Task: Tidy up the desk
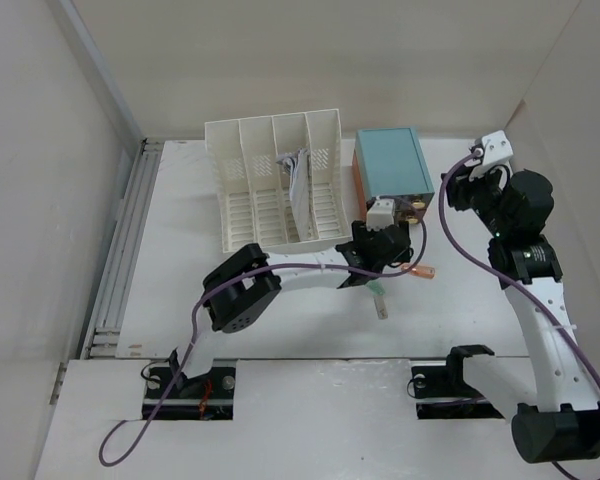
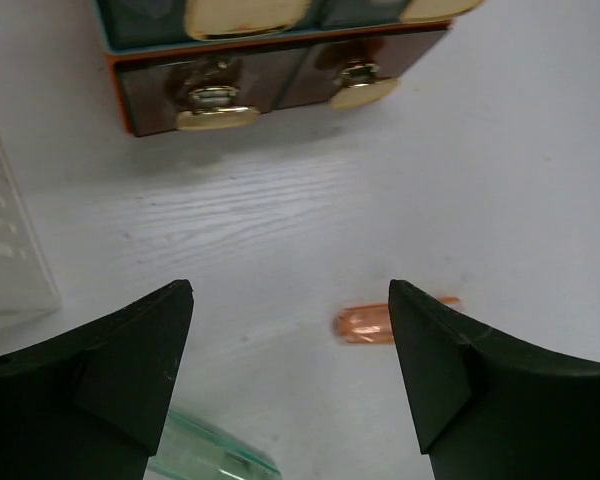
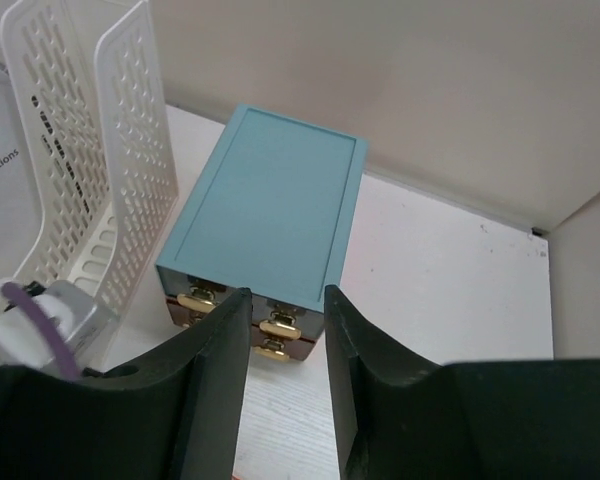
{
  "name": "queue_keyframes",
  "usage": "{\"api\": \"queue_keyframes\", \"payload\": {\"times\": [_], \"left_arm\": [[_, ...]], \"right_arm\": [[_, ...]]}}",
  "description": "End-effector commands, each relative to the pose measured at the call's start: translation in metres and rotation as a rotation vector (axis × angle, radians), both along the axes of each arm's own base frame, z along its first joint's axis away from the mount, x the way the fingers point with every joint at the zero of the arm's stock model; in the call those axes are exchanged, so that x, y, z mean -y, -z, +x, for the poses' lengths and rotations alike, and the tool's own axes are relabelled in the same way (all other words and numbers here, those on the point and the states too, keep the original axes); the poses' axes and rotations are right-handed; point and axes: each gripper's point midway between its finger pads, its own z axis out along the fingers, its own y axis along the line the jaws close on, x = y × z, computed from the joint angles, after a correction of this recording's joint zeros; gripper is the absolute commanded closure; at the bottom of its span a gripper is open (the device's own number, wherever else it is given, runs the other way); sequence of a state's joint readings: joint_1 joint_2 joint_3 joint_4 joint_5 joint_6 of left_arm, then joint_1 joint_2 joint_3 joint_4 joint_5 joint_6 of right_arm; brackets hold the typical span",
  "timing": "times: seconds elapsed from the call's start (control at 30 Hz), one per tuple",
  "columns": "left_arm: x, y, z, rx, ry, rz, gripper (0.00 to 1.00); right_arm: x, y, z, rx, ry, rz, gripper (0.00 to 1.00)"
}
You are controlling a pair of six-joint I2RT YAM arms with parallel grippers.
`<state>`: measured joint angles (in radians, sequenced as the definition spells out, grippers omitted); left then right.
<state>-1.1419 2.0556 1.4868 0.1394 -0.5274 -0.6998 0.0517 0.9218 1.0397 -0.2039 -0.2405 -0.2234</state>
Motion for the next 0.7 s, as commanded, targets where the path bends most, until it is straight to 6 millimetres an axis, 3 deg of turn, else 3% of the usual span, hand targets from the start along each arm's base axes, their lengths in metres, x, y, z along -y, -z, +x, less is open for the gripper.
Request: {"api": "queue_keyframes", "payload": {"times": [0.0,0.03,0.13,0.4,0.67], "left_arm": [[-0.013,0.006,0.022,-0.009,-0.039,0.074,0.23],[-0.016,0.02,0.027,-0.019,-0.044,0.109,0.23],[-0.021,0.027,0.048,0.0,-0.087,0.143,0.23],[-0.01,0.024,0.08,0.057,-0.138,0.174,0.23],[-0.01,0.037,0.09,0.065,-0.193,0.205,0.26]], "right_arm": [[0.005,-0.021,-0.004,0.024,0.036,0.063,0.6],[0.005,-0.021,-0.004,0.021,0.036,0.072,0.61],[0.005,-0.024,-0.007,0.03,0.036,0.073,0.61],[0.007,-0.024,-0.007,0.026,0.046,0.09,0.61],[0.01,-0.02,-0.009,0.017,0.056,0.09,0.61]]}}
